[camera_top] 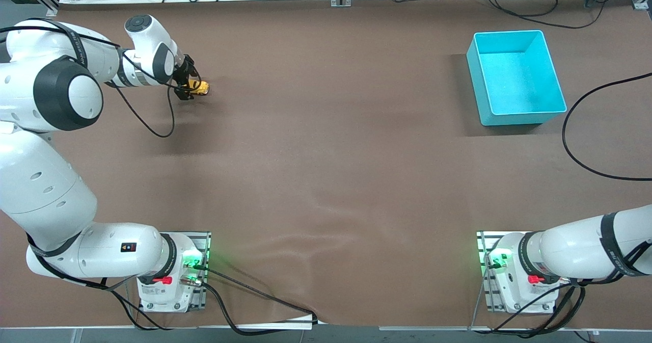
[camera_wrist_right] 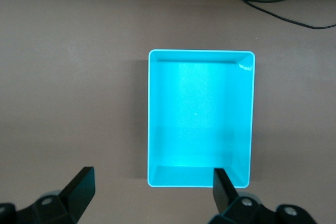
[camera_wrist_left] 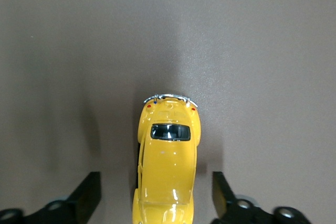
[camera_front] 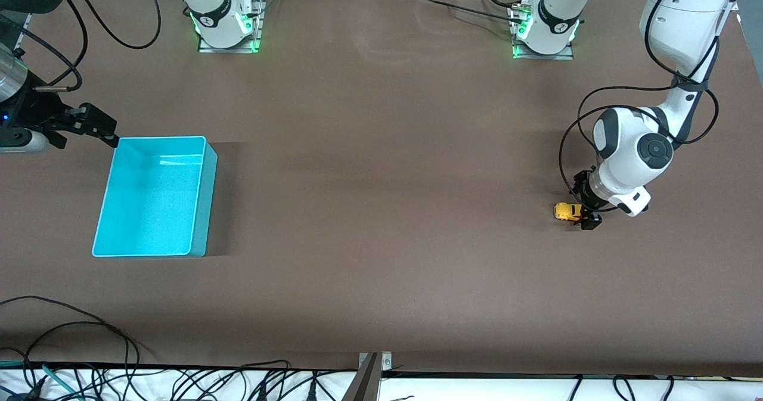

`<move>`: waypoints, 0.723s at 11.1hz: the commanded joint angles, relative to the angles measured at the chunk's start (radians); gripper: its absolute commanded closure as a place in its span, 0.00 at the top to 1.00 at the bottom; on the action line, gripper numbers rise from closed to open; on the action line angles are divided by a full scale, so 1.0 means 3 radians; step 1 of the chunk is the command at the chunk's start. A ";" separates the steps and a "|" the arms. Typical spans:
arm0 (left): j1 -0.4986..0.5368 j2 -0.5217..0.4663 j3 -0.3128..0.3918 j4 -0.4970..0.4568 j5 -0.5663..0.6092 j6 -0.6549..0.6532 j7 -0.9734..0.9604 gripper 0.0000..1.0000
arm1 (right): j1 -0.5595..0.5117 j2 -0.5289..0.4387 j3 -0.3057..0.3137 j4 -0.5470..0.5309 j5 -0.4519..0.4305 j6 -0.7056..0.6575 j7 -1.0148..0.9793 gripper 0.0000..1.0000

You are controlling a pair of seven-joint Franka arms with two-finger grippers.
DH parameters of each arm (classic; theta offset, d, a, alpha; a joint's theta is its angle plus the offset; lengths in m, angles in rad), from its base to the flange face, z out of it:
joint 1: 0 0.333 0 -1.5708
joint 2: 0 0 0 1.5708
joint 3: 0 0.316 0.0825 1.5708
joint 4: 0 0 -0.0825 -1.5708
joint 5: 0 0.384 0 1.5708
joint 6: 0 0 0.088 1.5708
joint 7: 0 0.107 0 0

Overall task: Wind up and store yellow beetle car
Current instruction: 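Close the left gripper on the yellow car's body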

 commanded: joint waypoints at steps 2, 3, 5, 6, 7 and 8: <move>-0.0018 0.0055 0.0006 0.0076 0.0000 0.0019 -0.0008 0.00 | 0.0003 0.0032 0.0002 0.0085 -0.0033 -0.0049 -0.0014 1.00; -0.0018 0.0055 0.0006 0.0076 0.0000 0.0019 -0.0014 0.00 | 0.0003 0.0032 0.0002 0.0085 -0.0033 -0.0049 -0.0014 1.00; -0.0043 0.0055 0.0001 0.0086 0.0000 0.0014 -0.0029 0.00 | 0.0003 0.0032 0.0002 0.0085 -0.0033 -0.0049 -0.0014 1.00; -0.0119 0.0050 0.0001 0.0106 -0.0026 0.0014 -0.0054 0.00 | 0.0003 0.0032 0.0002 0.0085 -0.0033 -0.0049 -0.0014 1.00; -0.0175 0.0050 0.0006 0.0162 -0.0026 -0.0007 -0.0151 0.00 | 0.0003 0.0032 0.0002 0.0085 -0.0033 -0.0049 -0.0014 1.00; -0.0247 0.0040 0.0006 0.0163 -0.0026 -0.0012 -0.0222 0.00 | 0.0003 0.0032 0.0002 0.0085 -0.0033 -0.0049 -0.0014 1.00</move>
